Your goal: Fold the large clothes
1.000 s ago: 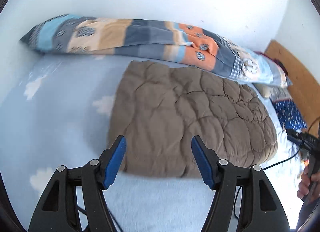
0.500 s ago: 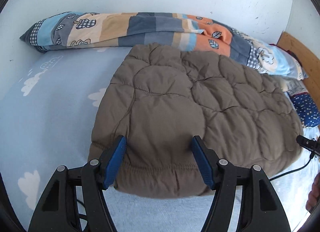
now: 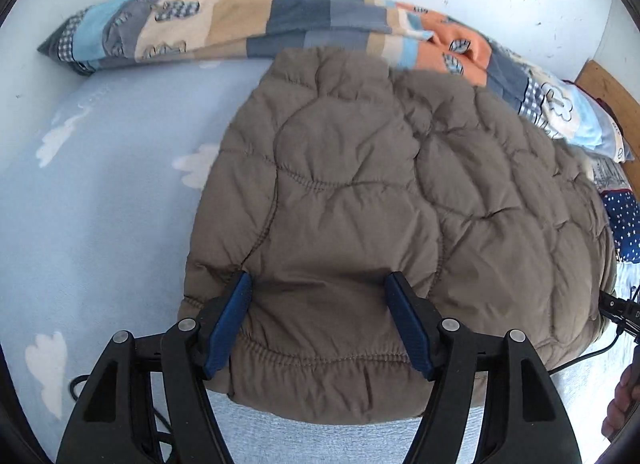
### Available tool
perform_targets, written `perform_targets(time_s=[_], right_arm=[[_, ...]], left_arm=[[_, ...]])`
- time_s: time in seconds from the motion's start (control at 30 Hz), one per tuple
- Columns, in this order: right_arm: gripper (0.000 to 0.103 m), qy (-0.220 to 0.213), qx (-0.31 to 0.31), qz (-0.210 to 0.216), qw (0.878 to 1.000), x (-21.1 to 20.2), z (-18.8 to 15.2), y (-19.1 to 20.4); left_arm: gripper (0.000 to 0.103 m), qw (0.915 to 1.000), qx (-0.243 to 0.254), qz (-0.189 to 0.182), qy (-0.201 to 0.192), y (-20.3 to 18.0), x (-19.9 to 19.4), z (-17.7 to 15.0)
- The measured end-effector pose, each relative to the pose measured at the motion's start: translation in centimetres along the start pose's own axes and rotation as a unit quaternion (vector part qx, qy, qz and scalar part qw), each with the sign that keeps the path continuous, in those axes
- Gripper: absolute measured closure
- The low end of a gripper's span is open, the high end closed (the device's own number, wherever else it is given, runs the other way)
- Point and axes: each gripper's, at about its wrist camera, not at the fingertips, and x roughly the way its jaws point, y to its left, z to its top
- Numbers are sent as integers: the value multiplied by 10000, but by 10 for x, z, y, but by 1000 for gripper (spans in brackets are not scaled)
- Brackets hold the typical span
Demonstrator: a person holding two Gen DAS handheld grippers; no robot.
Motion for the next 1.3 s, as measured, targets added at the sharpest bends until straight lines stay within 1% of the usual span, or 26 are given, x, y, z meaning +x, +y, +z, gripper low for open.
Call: perform_targets(time_s=[0.07, 0.1, 0.17, 0.23, 0.27, 0.33, 0.4, 0.5, 0.6, 0.73, 0.8, 0.87, 0.97, 1.0, 1.03, 1.13, 1.2, 1.3], right_arm=[[48, -176, 22, -29, 9998, -16, -1, 6], [48, -305, 15, 75, 9995, -26, 0, 10], [48, -565, -58, 387, 9976, -44, 0, 19], [48, -790, -291, 559, 9949, -60, -2, 34], [48, -846, -430, 636, 9935, -65, -5, 42], [48, -840, -665, 749, 9914, -64, -10, 56], [48, -701, -876, 702, 9912, -54, -13, 70], [48, -421, -995, 660, 9920, -33, -20, 83], [47, -220, -1035, 473, 9933, -16, -26, 88], [46, -41, -863, 602, 9944, -5, -23, 79], [46, -19, -813, 663, 9945, -6, -23, 77], [45, -141, -650, 862, 9940, -18, -21, 72], [45, -447, -350, 1277, 9902, -48, -15, 61], [42, -573, -254, 1348, 9889, -57, -14, 55], [38, -653, -156, 1372, 9883, -63, -12, 50], [38, -745, 150, 1416, 9870, -76, -11, 28], [38, -772, 262, 1302, 9881, -80, -10, 15], [38, -875, 474, 1175, 9881, -87, -2, -5]], left_arm=[[34, 9998, 0, -66, -198, 2, -16, 4], [34, 9993, -93, -76, -340, 6, -26, 7], [34, 9981, -327, -136, -502, 17, -40, 11], [34, 9968, -586, -230, -491, 33, -44, 15], [34, 9965, -671, -220, -453, 39, -43, 15], [34, 9960, -819, -175, -306, 50, -36, 12], [34, 9960, -878, -152, -117, 55, -28, 9], [34, 9970, -761, -83, 134, 52, -12, 5], [33, 9973, -669, 16, 315, 47, 2, 1], [33, 9972, -656, 31, 363, 46, 5, 1], [33, 9973, -692, -8, 261, 48, -4, 4], [33, 9972, -737, -94, 115, 51, -15, 10], [33, 9946, -989, -300, -132, 62, -34, 15], [33, 9933, -1085, -371, -172, 66, -39, 17], [33, 9921, -1165, -423, -204, 71, -41, 17], [33, 9904, -1289, -469, -166, 79, -42, 18], [33, 9907, -1290, -406, -128, 82, -39, 16], [33, 9905, -1312, -421, -32, 87, -33, 15]])
